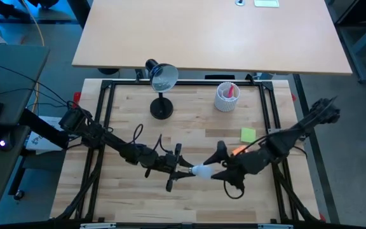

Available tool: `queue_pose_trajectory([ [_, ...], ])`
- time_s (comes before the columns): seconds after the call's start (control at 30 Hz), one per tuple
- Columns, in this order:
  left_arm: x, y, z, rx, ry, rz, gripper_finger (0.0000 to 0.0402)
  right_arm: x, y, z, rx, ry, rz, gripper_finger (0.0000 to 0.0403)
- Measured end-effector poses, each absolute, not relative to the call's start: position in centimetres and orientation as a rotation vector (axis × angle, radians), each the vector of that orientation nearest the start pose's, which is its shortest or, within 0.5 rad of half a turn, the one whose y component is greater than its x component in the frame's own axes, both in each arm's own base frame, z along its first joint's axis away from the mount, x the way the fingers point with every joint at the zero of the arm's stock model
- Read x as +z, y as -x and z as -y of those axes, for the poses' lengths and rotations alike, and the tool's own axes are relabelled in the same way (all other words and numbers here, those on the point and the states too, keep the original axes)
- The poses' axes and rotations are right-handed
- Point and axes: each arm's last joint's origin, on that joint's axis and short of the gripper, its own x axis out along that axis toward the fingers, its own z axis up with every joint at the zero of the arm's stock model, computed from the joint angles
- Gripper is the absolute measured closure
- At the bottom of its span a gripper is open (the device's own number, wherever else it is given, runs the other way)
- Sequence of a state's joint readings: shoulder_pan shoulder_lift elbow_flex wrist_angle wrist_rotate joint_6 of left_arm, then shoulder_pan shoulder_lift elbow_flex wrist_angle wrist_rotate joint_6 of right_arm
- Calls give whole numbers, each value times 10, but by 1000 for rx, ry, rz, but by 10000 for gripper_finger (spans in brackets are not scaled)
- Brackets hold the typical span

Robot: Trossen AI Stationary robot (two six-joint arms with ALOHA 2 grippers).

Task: Screw lightbulb
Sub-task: Insert the white lightbulb into the black lamp

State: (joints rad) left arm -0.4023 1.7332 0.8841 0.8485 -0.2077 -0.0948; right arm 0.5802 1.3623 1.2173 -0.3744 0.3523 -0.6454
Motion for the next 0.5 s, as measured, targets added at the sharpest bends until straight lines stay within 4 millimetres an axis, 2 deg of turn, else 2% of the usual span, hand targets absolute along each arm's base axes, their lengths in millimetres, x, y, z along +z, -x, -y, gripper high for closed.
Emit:
queue_pose_trajectory([
  [0.33, 221, -339, 138, -199, 97, 1, 298, 315, -274, -165, 285, 960, -457, 92],
  [0.5, 221, -339, 138, -198, 98, 2, 298, 311, -278, -171, 247, 965, -443, 94],
])
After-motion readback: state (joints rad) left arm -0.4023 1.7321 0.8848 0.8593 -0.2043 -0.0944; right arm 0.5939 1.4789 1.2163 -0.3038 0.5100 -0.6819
